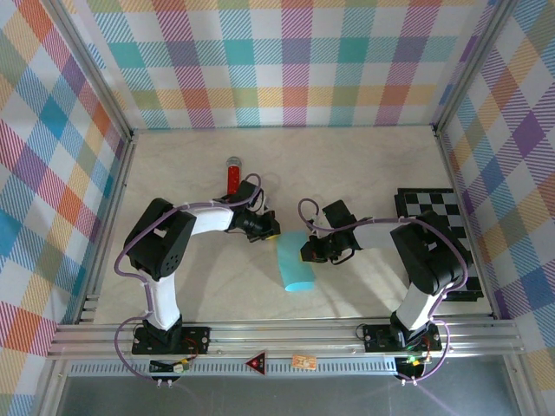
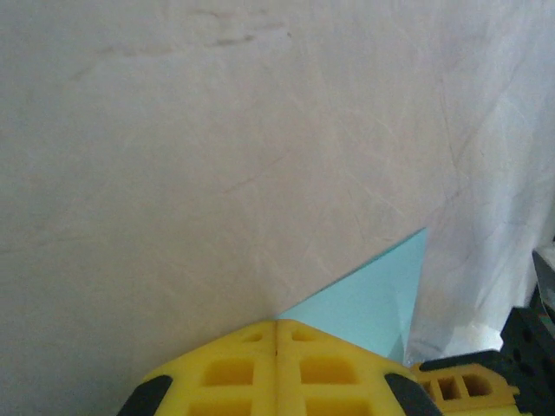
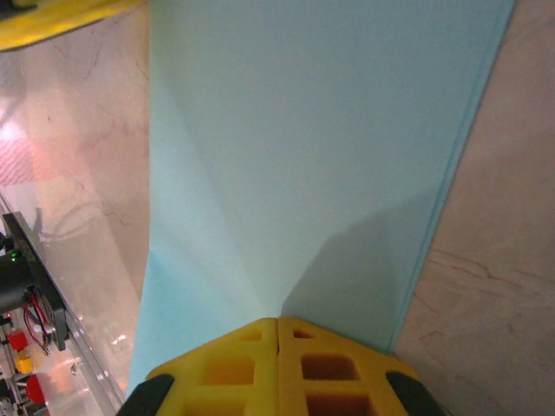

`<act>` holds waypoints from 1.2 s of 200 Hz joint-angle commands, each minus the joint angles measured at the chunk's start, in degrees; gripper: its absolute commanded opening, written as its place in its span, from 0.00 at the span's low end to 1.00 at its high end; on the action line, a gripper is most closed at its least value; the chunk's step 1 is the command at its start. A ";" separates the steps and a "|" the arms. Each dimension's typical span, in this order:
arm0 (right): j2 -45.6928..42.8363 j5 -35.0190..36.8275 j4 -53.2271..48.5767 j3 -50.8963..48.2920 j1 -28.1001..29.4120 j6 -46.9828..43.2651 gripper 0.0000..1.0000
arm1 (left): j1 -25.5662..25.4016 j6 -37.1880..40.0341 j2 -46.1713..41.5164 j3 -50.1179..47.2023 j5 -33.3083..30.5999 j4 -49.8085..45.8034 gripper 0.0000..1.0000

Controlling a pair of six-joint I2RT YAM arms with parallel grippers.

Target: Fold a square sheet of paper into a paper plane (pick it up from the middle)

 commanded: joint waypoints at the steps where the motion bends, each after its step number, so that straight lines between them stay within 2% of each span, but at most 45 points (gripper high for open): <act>1: 2.12 7.07 -6.18 -3.28 -0.33 0.46 0.00 | 2.25 -0.81 1.47 1.82 -11.01 -4.92 0.00; 26: 1.81 6.66 -5.04 -4.15 -0.33 0.97 0.00 | 2.30 -0.84 1.38 3.47 -12.58 -6.68 0.00; 58: 0.67 5.87 -3.08 -5.18 -0.33 1.28 0.00 | 2.26 -1.77 0.46 4.28 -10.53 -5.77 0.00; 98: 0.72 6.86 -0.93 -5.22 -0.33 4.80 0.00 | 1.45 -3.60 -8.25 0.25 -9.13 -3.94 0.00; 134: 0.38 6.98 0.48 -5.34 -0.33 6.13 0.00 | -1.47 -4.12 -13.38 -5.49 -1.32 -1.07 0.00; 167: 0.12 7.92 -0.48 -4.90 -0.33 6.00 0.00 | -5.62 -8.15 -11.94 -10.51 6.94 8.07 0.00; 208: 0.56 8.17 -1.46 -4.44 -0.34 5.67 0.00 | -10.14 -7.54 -9.50 -11.22 6.84 7.64 0.00; 240: 0.37 8.63 -1.87 -4.47 -0.33 5.74 0.00 | -10.92 -5.92 -8.33 -12.75 5.00 4.94 0.00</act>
